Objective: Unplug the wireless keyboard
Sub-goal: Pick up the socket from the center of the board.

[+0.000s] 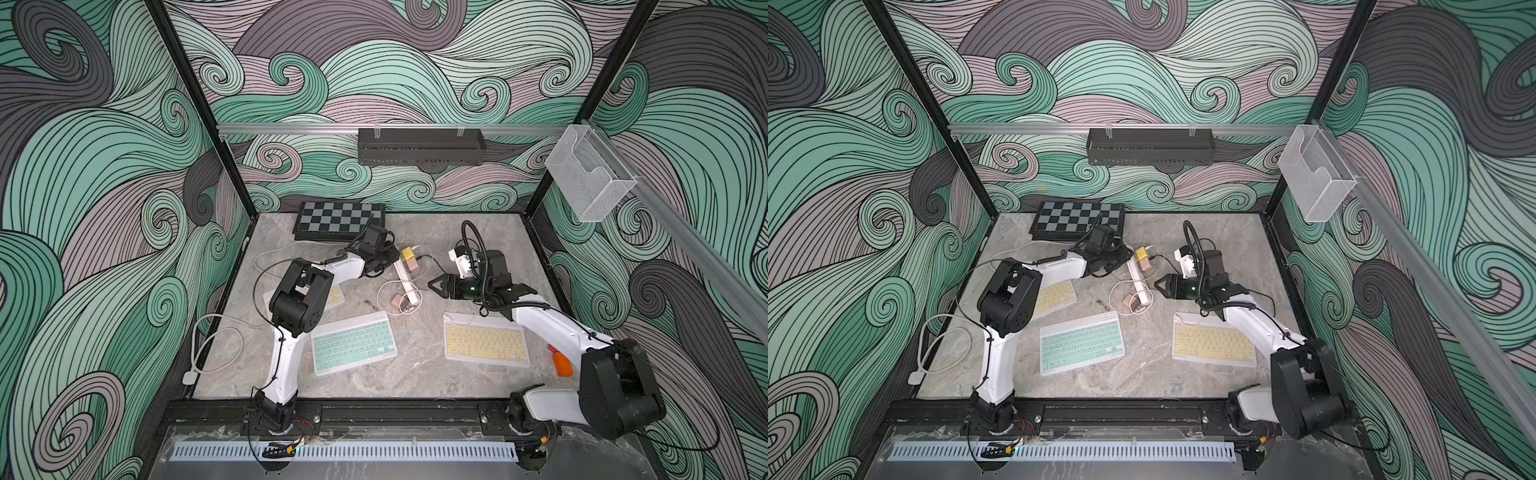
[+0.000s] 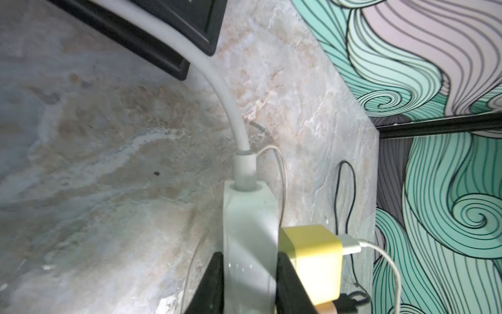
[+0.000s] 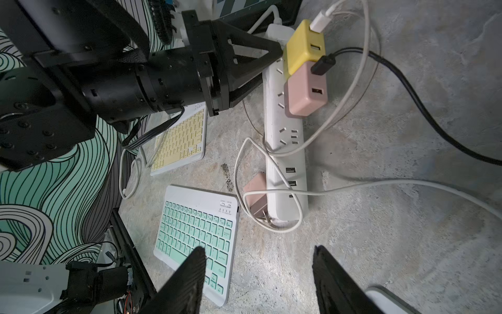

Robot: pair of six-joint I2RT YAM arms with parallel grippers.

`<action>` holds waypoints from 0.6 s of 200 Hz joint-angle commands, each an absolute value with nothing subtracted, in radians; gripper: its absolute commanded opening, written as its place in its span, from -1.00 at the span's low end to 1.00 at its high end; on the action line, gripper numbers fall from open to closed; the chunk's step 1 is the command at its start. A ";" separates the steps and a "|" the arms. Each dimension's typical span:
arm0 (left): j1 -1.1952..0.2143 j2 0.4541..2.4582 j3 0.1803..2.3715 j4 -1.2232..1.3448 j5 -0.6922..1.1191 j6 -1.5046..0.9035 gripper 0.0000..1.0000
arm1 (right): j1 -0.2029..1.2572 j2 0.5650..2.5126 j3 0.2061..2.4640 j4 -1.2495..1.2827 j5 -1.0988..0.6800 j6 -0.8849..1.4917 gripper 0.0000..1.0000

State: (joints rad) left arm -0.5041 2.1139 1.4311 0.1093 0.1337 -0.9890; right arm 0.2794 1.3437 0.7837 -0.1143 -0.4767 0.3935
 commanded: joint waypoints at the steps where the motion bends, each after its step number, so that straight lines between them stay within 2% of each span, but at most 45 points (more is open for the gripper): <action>1: -0.494 1.984 1.416 0.432 0.100 -1.039 -1.00 | 0.272 1.320 0.803 -0.096 -0.487 0.410 0.27; 57: -0.492 1.874 1.322 0.677 0.062 -1.026 -1.00 | 0.260 1.251 0.792 -0.089 -0.438 0.433 0.27; 120: -0.489 1.802 1.258 0.782 0.027 -0.980 -1.00 | 0.213 1.247 0.778 -0.088 -0.437 0.449 0.28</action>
